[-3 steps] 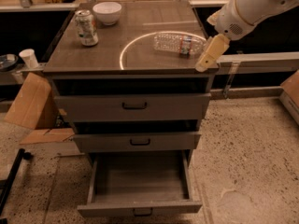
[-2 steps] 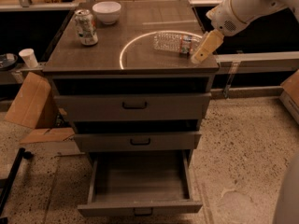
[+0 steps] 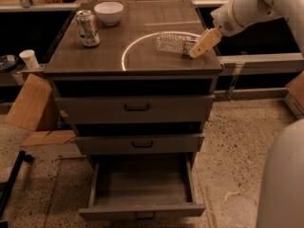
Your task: Place water bottle into bottom drawer
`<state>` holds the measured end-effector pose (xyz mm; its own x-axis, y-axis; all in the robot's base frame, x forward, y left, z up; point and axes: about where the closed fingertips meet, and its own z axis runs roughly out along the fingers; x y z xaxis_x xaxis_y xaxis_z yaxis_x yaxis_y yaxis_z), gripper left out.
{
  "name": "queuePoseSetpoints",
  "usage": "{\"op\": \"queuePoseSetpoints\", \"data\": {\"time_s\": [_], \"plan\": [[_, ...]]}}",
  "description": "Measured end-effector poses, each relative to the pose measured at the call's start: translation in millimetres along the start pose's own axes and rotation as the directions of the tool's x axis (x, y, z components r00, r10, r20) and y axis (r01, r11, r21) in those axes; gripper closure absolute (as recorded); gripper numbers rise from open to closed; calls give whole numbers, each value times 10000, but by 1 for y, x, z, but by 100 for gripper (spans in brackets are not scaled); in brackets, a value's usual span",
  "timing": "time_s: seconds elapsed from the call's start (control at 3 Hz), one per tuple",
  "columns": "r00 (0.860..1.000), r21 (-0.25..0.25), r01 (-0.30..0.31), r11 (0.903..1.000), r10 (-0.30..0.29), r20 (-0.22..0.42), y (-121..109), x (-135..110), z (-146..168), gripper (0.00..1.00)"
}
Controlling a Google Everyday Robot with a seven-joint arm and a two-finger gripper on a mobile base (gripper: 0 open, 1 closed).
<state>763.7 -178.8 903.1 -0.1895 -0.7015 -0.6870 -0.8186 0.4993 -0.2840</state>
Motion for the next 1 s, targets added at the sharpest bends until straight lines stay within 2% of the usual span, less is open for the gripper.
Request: {"op": "queuePoseSetpoints", "data": {"time_s": [0.33, 0.67, 1.0], "plan": [[9979, -178, -585, 9981, 589, 268, -11, 1, 33, 0], [9952, -360, -873, 9955, 888, 416, -15, 6, 56, 0], [9914, -550, -1172, 9916, 1200, 518, -17, 15, 76, 27]]}}
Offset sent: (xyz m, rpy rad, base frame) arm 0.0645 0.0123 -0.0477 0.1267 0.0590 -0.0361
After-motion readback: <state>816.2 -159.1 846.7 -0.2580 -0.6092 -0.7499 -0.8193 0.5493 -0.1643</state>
